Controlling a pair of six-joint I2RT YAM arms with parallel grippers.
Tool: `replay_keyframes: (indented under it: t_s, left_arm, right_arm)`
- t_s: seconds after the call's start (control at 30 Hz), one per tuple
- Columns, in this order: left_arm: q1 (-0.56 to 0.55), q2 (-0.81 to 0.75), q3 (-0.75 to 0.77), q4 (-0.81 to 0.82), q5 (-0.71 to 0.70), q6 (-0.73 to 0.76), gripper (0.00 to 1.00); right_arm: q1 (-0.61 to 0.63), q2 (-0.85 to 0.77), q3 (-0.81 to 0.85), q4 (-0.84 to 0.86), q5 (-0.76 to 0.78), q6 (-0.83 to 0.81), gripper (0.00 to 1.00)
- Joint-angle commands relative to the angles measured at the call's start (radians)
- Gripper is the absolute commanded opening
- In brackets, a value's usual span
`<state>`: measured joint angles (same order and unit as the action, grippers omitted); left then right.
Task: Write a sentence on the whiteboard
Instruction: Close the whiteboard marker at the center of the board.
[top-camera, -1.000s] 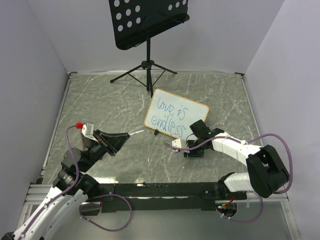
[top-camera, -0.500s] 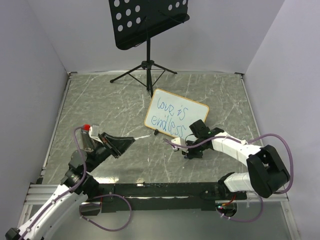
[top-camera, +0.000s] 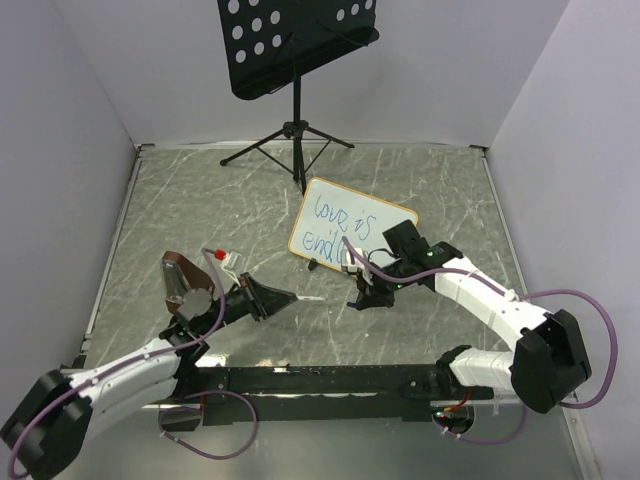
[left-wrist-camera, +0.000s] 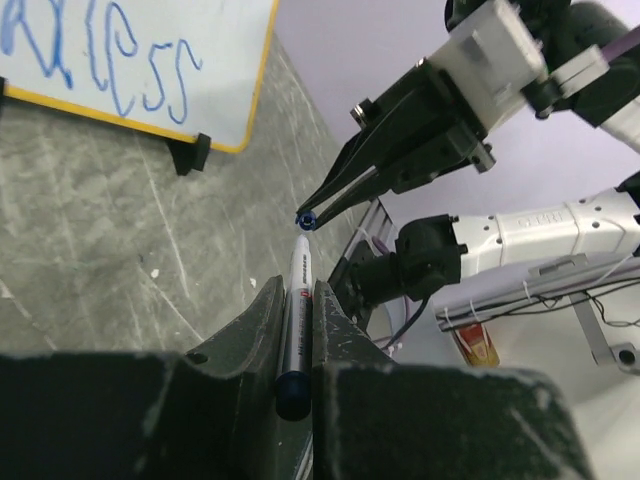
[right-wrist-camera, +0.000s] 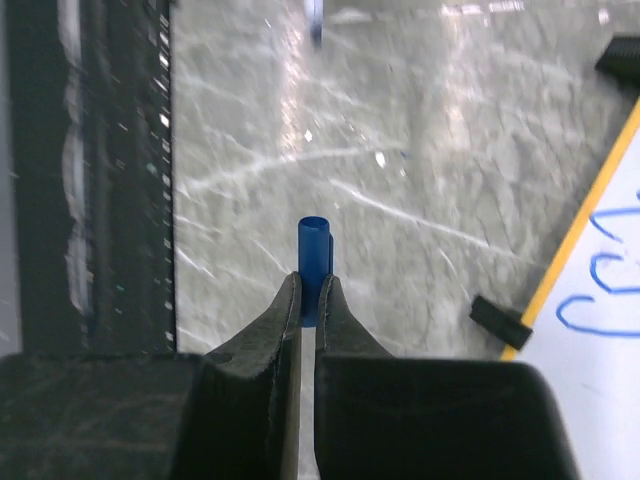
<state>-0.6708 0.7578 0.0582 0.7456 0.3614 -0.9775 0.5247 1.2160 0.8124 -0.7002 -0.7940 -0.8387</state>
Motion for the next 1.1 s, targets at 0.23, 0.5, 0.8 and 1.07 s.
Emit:
replay_keyframes:
  t_s: [0.23, 0.5, 0.8, 1.07]
  left_arm:
    - [-0.075, 0.176, 0.084, 0.242, 0.027, 0.025, 0.01]
    - [-0.093, 0.199, 0.095, 0.233, 0.030, 0.031, 0.01]
    - [-0.096, 0.221, 0.101, 0.222, 0.031, 0.040, 0.01]
    - [-0.096, 0.255, 0.115, 0.225, 0.031, 0.049, 0.01]
  right_arm:
    - [0.009, 0.008, 0.044, 0.051, -0.128, 0.046, 0.00]
    - [0.011, -0.004, 0.045, 0.076, -0.139, 0.062, 0.00]
    - [0.012, -0.021, 0.044, 0.084, -0.140, 0.070, 0.00]
    - [0.014, -0.027, 0.041, 0.082, -0.152, 0.067, 0.00]
